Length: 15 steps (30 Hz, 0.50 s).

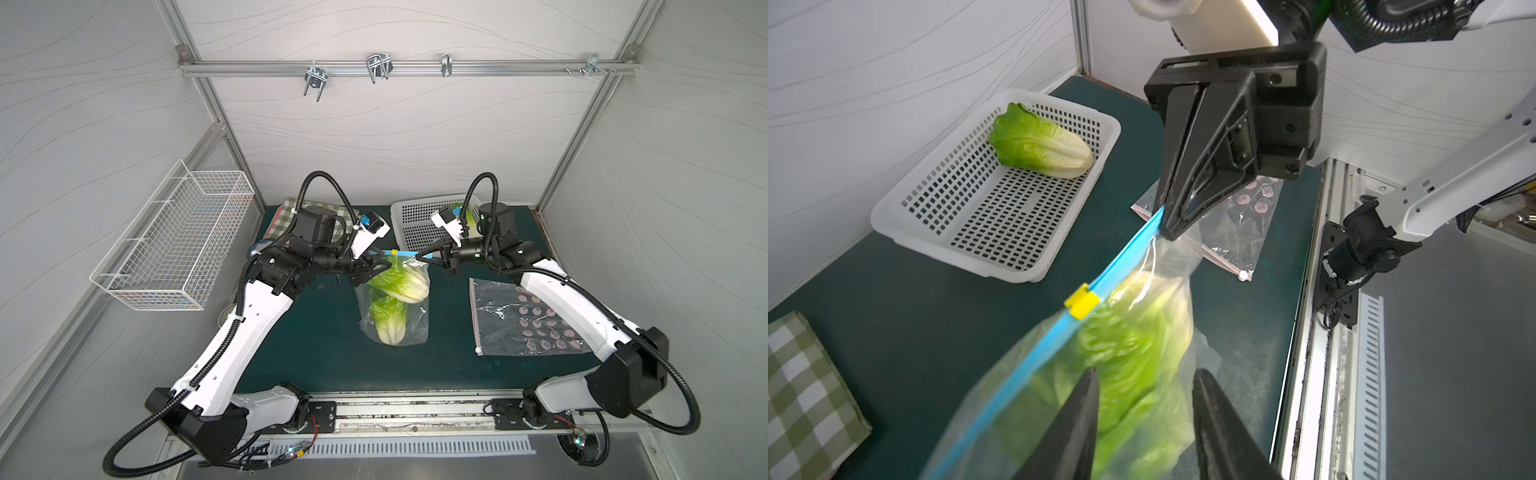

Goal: Put the chinese cabbages into a zipper bag and zip it
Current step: Unzip the zipper on the zipper food storage bag.

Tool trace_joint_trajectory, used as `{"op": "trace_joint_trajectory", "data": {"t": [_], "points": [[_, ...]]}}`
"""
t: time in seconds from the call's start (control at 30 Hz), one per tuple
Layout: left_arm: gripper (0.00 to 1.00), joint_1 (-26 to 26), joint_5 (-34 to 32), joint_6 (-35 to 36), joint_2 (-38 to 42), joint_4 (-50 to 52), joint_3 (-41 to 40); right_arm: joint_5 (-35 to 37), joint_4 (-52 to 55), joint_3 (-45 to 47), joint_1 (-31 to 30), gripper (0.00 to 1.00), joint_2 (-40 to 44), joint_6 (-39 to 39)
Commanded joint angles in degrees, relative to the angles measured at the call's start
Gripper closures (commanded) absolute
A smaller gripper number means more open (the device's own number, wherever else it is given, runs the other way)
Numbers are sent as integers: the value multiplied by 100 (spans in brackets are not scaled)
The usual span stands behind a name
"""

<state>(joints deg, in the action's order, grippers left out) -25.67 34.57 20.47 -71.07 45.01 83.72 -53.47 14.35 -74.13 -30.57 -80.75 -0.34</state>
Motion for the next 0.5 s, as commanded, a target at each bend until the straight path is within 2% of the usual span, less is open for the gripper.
{"op": "trace_joint_trajectory", "data": {"t": [0.0,0.23,0.47], "points": [[59,-43,231,70,-268,54,291,-80,102,-269,-83,99,73,-217],[57,-43,164,196,-538,-221,445,-109,267,-352,-154,100,60,-332],[51,17,490,450,-661,-235,671,-153,991,-854,-185,100,68,-728]]}}
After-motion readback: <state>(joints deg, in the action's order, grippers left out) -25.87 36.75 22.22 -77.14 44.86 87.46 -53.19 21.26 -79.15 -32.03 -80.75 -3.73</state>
